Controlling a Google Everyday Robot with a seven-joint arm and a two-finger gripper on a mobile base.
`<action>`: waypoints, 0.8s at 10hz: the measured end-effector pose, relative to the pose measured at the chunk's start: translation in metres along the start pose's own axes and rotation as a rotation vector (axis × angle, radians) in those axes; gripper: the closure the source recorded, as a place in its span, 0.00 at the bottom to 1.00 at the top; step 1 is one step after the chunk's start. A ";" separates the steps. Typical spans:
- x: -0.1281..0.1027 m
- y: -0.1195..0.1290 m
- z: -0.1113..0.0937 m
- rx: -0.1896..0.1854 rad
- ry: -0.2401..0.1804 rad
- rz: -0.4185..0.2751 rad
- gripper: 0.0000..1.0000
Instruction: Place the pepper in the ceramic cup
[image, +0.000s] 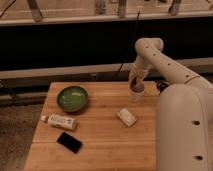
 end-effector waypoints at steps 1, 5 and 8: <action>0.001 0.003 0.000 0.002 0.002 0.004 0.84; 0.003 0.010 -0.001 0.013 0.010 0.016 0.55; 0.007 0.016 -0.003 0.020 0.015 0.024 0.29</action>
